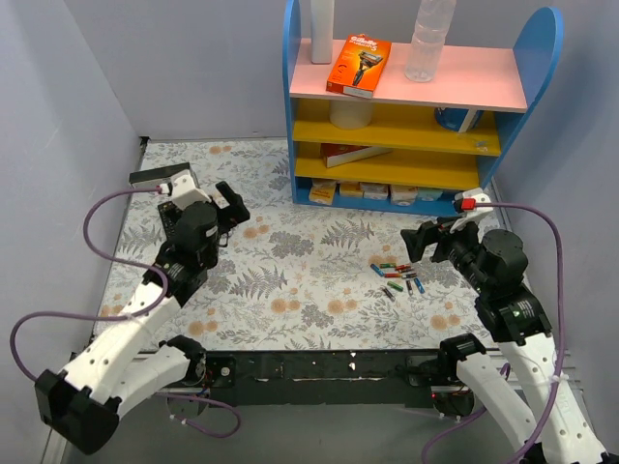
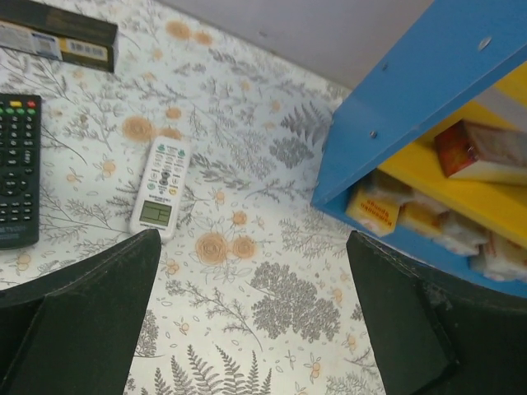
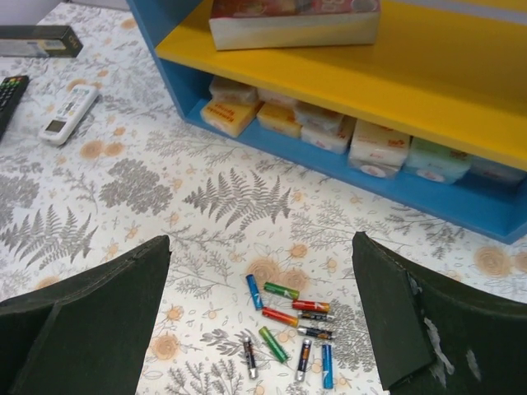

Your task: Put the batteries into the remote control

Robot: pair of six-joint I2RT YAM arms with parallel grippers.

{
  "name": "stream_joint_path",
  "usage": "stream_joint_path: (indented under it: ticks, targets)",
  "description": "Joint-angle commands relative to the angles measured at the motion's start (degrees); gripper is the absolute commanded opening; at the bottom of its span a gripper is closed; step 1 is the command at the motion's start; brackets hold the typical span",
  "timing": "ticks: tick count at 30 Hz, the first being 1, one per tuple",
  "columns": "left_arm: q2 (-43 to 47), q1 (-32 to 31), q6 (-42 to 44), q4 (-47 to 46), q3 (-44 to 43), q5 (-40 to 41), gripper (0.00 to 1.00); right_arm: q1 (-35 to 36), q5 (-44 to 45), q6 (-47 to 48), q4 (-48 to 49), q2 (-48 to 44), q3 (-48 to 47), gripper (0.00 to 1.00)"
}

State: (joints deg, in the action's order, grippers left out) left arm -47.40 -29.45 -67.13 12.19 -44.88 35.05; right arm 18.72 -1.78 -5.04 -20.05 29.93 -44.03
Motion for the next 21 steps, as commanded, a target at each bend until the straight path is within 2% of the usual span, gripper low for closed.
stream_joint_path:
  ticks: [1, 5, 7, 12, 18, 21]
  targets:
    - [-8.6, -0.1, -3.9, 4.9, -4.8, -5.6, 0.98, -0.1, -6.3, -2.1, 1.3, 1.9, 1.7, 0.98]
    - [-19.1, 0.8, -5.6, 6.7, -8.7, -10.0, 0.98, -0.1, -8.8, -2.4, 2.4, 3.3, 2.8, 0.98]
    - [-25.1, 3.3, -5.9, 6.6, -10.0, -11.6, 0.98, -0.1, -9.7, -2.4, 2.3, 4.5, 2.8, 0.98]
    - [-35.1, 16.3, -6.8, 5.5, -14.5, -21.4, 0.98, -0.1, -11.0, -2.5, 1.1, 6.8, 2.5, 0.98]
    - [-49.9, 22.0, -3.4, 6.5, -24.1, -22.5, 0.98, -0.1, -9.1, -3.0, 0.3, 7.2, 2.3, 0.98]
    - [-57.0, 22.7, -1.2, 8.3, -29.7, -22.4, 0.98, -0.2, -7.7, -2.8, -0.7, 7.1, 1.7, 0.98]
